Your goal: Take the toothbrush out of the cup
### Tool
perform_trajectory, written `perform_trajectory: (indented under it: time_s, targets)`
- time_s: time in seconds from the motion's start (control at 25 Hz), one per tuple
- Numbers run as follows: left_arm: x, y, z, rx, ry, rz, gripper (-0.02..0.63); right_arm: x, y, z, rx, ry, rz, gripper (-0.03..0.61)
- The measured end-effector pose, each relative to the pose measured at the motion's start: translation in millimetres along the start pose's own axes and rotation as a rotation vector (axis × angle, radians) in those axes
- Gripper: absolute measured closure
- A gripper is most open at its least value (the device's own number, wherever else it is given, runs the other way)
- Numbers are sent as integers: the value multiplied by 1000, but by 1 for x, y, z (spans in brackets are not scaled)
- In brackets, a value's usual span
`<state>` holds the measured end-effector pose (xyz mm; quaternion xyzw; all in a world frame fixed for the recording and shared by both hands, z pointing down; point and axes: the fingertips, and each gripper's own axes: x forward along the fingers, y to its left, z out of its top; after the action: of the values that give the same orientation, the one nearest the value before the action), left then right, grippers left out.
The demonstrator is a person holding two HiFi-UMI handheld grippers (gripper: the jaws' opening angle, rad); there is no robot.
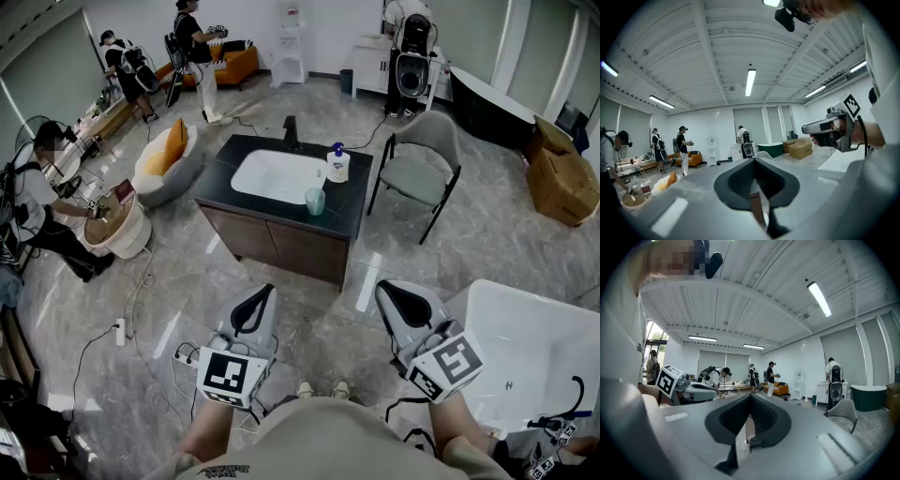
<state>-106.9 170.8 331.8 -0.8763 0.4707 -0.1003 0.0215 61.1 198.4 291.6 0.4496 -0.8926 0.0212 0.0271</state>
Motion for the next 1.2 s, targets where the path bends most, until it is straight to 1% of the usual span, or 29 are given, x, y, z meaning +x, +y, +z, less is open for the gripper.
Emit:
perform_trajectory:
  time_s: [0.12,0.36,0.68,0.88,1.0,1.04,1.08,1.12,1.16,1.2]
  targets:
    - [1,1,-1,7,-24,-25,612,3,-4,0,30,-15,-23,575]
    - [4,6,0,10,-23,-36,612,8,-10,-5,64,-10,-44,575]
    - [11,5,0,20,-16,-42,612,10,-12,-6,63,-4,-42,575]
    - [14,7,1,18,-21,-31,612,11,-16,-5,54,-2,-44,575]
    - [17,6,2,22,-21,-33,612,10,-22,-3,57,-15,-60,575]
    - [18,6,1,21,-19,-32,612,10,-25,-2,57,-22,-73,569]
    - [19,5,1,21,-18,-31,612,10,-28,-2,54,-24,-87,512]
    - [20,5,1,19,-18,-30,612,11,-31,-2,49,-22,-100,442]
    - [21,5,1,18,-17,-30,612,11,-34,-3,43,-17,-109,404]
    - [22,4,1,17,-15,-29,612,12,-37,-5,41,-9,-113,403]
